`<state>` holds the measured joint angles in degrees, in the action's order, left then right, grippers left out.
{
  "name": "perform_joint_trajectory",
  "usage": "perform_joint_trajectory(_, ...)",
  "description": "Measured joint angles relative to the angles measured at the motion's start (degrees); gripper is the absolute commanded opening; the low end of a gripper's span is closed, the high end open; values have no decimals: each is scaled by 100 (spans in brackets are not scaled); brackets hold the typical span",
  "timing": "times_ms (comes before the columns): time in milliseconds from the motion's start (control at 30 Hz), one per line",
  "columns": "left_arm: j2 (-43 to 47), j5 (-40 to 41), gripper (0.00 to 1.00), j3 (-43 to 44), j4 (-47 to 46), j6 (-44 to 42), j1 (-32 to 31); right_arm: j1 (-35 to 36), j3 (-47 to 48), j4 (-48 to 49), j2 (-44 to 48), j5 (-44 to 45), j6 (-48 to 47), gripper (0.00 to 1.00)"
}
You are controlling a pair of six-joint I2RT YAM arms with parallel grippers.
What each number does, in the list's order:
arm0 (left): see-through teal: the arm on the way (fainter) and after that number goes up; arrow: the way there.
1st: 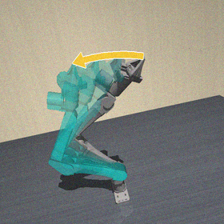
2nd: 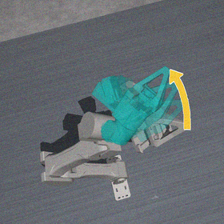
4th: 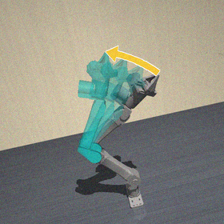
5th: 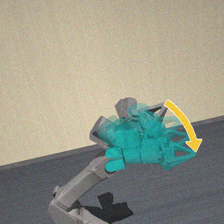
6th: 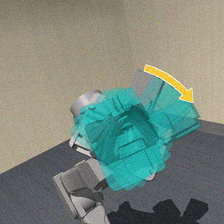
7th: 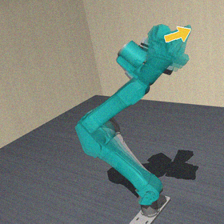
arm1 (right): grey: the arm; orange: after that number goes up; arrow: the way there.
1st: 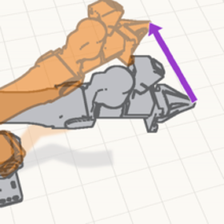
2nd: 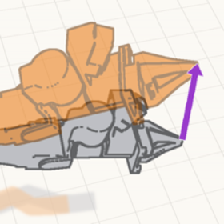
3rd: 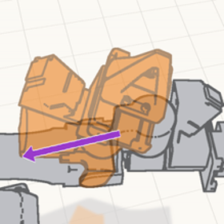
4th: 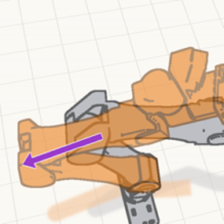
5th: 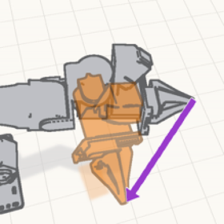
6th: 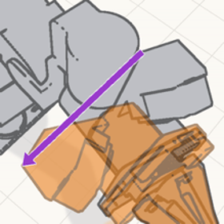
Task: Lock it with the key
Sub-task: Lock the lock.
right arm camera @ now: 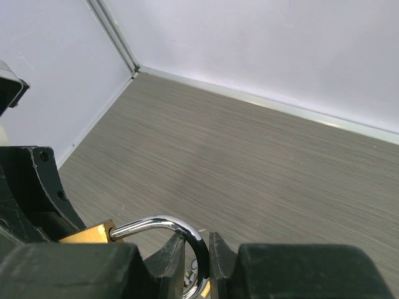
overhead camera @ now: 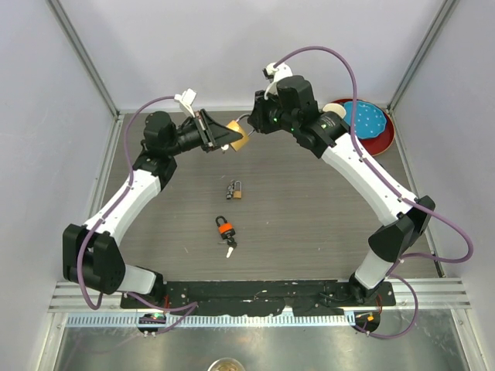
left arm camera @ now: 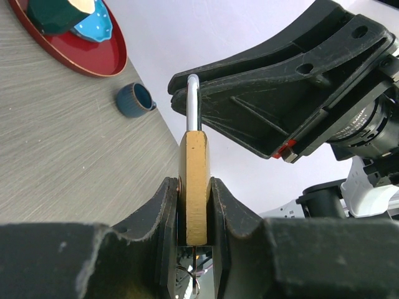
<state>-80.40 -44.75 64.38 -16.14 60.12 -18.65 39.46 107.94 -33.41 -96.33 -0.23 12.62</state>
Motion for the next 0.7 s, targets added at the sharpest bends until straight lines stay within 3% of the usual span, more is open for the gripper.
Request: perform_joint_trajectory(700, -11, -236, 0, 0, -203, 396, 245, 122, -166, 422, -2, 98, 55, 1)
